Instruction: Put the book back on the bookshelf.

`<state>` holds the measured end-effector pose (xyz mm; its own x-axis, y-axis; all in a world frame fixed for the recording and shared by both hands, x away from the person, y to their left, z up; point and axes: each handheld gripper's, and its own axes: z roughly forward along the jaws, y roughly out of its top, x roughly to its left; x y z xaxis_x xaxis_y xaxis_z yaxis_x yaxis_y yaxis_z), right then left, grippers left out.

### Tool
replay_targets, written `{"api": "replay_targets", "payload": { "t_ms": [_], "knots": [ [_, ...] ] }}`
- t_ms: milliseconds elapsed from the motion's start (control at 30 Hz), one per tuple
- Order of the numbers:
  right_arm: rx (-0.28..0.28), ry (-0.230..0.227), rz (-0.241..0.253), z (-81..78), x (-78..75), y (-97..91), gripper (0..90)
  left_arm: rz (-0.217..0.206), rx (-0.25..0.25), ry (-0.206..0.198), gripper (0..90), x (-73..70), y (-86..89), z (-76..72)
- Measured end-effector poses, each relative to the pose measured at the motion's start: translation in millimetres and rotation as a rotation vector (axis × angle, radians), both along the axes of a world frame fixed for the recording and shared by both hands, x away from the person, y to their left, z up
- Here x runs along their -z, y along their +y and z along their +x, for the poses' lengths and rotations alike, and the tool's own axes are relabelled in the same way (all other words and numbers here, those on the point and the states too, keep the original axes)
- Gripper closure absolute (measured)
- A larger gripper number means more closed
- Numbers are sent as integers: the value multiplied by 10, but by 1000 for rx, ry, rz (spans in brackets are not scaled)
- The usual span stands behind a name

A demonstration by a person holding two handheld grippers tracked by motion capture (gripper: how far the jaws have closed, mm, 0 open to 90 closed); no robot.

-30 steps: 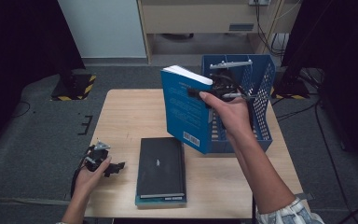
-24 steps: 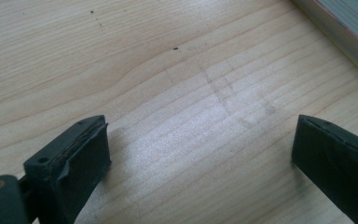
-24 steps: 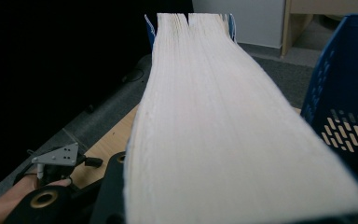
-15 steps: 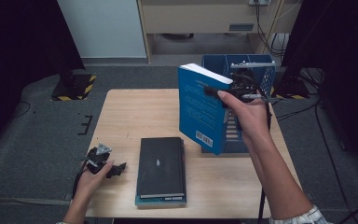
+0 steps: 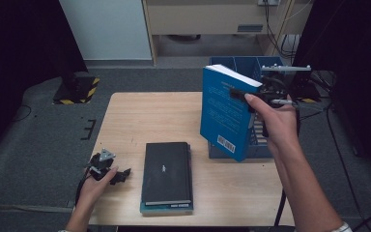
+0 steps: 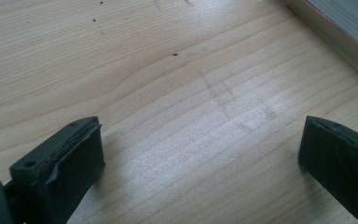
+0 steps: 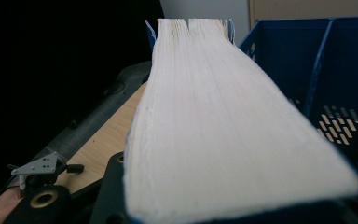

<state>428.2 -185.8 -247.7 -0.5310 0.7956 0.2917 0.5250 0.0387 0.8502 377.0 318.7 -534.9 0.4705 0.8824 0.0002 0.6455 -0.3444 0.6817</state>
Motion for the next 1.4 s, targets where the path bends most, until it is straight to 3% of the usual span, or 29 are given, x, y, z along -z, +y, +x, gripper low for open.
{"api": "replay_targets", "payload": {
  "t_ms": [533, 933, 1400],
  "knots": [
    [82, -6, 9, 43, 10, -233, 606, -4, 1, -7, 0, 7, 5, -5],
    [153, 4, 5, 356, 143, -228, 605, -2, 1, -7, 0, 6, 4, -5],
    [210, -9, -11, 559, 206, -173, 605, -2, 4, -7, 0, 6, 2, 4]
  ]
}}
